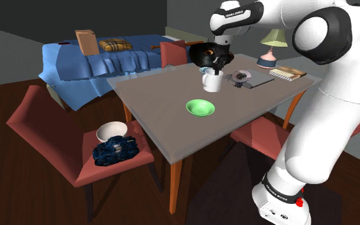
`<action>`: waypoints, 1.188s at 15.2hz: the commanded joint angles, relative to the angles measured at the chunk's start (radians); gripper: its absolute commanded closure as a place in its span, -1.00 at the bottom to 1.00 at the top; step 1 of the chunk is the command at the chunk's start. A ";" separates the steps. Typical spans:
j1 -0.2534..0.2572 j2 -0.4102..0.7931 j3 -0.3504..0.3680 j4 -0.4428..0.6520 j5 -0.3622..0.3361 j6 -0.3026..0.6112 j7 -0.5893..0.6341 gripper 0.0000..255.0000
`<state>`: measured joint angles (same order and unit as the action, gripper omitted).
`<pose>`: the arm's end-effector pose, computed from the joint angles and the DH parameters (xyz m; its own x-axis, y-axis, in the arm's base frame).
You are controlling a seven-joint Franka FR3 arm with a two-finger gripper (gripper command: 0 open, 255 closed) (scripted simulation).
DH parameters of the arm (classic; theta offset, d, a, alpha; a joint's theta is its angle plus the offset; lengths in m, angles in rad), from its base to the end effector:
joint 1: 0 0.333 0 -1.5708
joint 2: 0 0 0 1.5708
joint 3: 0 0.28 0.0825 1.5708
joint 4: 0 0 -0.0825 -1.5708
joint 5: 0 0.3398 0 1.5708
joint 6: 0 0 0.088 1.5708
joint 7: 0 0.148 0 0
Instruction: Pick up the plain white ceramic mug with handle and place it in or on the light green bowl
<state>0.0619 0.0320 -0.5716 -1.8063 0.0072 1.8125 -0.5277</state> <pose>0.4593 -0.2532 0.4524 0.9996 0.0163 -0.0231 0.0162 -0.9999 -0.0015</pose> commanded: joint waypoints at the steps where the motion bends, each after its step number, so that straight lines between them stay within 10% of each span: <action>1: 0.029 -0.038 0.025 -0.025 -0.021 -0.007 0.061 1.00; 18: 0.087 -0.081 0.089 -0.201 -0.039 0.130 0.192 1.00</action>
<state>0.1494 -0.0521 -0.4816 -1.9994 -0.0335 1.9303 -0.3334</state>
